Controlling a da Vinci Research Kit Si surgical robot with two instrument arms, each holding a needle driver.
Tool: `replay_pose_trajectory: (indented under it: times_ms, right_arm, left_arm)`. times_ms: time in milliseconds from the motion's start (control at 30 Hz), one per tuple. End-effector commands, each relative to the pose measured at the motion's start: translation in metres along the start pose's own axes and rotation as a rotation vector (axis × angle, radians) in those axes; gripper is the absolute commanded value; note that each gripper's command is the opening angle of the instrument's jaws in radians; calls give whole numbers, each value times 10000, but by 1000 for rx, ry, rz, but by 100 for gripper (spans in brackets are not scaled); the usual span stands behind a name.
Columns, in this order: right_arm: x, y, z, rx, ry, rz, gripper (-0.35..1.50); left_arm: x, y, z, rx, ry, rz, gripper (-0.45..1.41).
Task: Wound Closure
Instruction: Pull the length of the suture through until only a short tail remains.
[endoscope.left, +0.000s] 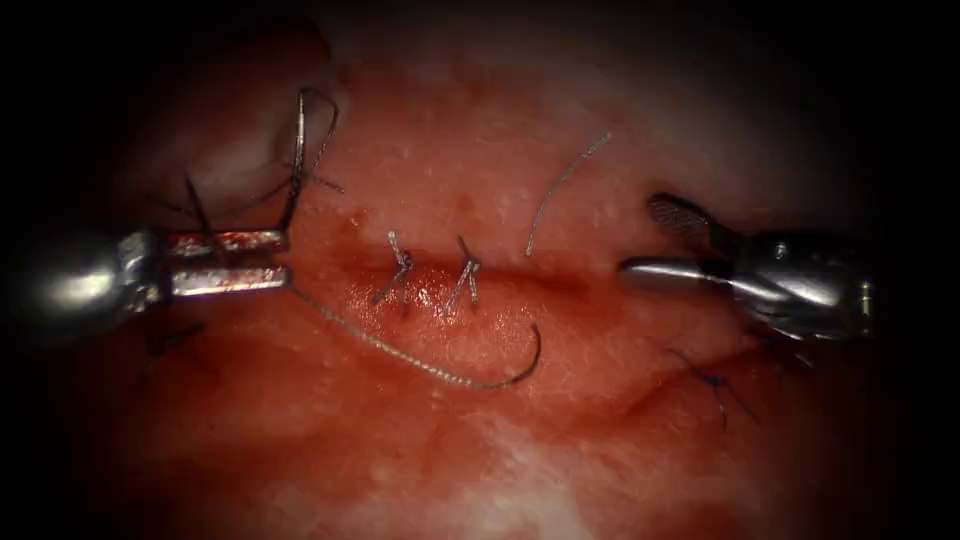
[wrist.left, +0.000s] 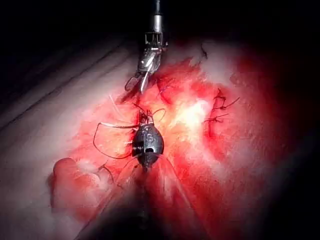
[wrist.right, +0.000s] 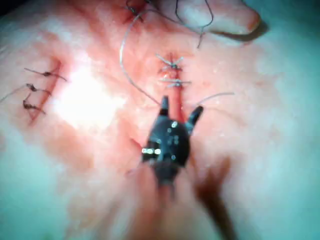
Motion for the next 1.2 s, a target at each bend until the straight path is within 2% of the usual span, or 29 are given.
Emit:
replay_pose_trajectory:
  times_ms: [33, 100, 333, 467, 700, 733, 767, 800, 833, 1033, 1067, 1200]
  right_arm:
    - [-10, -1, 13, 7, 2, 8, 99]
    - [-24, 6, 38, 36, 34, 99, 99]
    - [-31, 28, 67, 41, 66, 152, 99]
    - [-28, 31, 68, 64, 90, 167, 98]
    - [-19, 19, 77, 121, 100, 175, 86]
    - [-17, 18, 79, 121, 99, 175, 81]
    - [-17, 18, 81, 124, 99, 175, 67]
    - [-17, 18, 82, 136, 94, 174, 27]
    - [-17, 19, 82, 159, 88, 153, -35]
    - [-14, 26, 78, 107, 153, -35, -35]
    - [-10, 21, 75, 99, 159, -100, -35]
    - [8, 5, 70, 88, 154, -198, -35]
  left_arm:
    - [-4, 0, 7, 0, 0, 0, -45]
    - [-5, 1, 7, 0, -3, 1, -45]
    - [-5, 1, 7, 0, -3, 1, -45]
    - [-5, 1, 7, 0, -3, 2, -45]
    - [-10, -1, 9, -1, -6, 1, -45]
    - [-11, -1, 9, -1, -6, 2, -45]
    - [-12, -1, 9, 0, -6, 2, -45]
    - [-13, -1, 10, 0, -6, 3, -45]
    - [-14, -1, 10, 0, -6, 4, -45]
    - [-14, -1, 10, -1, -9, 4, -45]
    - [-14, -1, 10, -1, -9, -2, -45]
    - [-16, 1, 11, 0, -12, 1, -45]
